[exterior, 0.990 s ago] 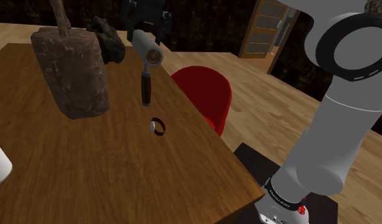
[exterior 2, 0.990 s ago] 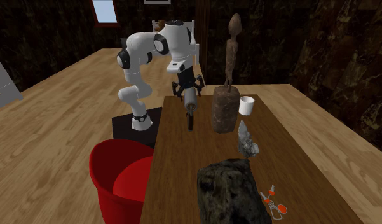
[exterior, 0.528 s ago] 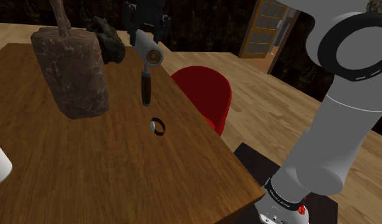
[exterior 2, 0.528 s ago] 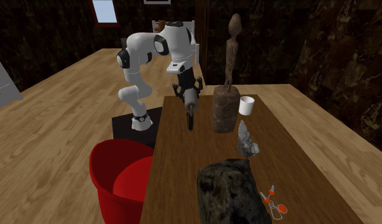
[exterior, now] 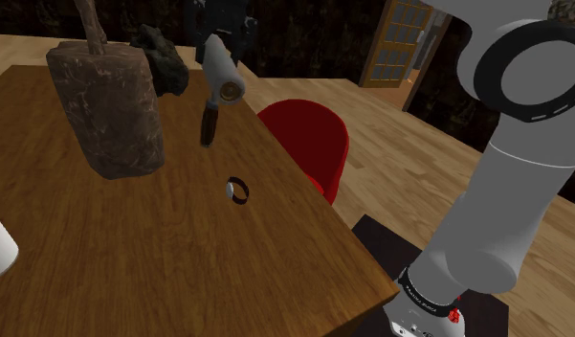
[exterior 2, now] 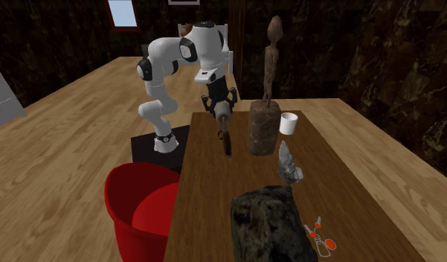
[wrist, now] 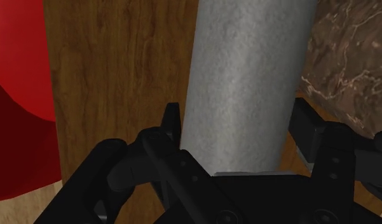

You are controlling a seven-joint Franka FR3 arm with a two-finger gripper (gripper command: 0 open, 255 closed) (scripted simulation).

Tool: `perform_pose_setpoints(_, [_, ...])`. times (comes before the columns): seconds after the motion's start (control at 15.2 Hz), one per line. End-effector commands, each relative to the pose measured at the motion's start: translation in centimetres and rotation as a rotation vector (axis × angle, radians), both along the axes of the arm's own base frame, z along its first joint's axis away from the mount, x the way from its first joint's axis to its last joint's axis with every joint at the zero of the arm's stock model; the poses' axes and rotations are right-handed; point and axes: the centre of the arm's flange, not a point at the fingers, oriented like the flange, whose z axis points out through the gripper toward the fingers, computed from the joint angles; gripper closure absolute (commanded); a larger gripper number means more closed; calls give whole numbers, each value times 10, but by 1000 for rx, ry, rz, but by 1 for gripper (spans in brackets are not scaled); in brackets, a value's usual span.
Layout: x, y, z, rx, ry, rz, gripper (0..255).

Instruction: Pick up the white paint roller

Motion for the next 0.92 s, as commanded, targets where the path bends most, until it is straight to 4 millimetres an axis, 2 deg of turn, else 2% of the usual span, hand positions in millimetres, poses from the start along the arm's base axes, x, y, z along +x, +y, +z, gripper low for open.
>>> perform_pose_setpoints(0.0, [1, 0, 10, 0, -1, 0, 255])
perform_pose_setpoints(0.73, [1, 0, 68, 0, -1, 0, 255])
perform_pose_setpoints(0.86, [1, 0, 69, 0, -1, 0, 255])
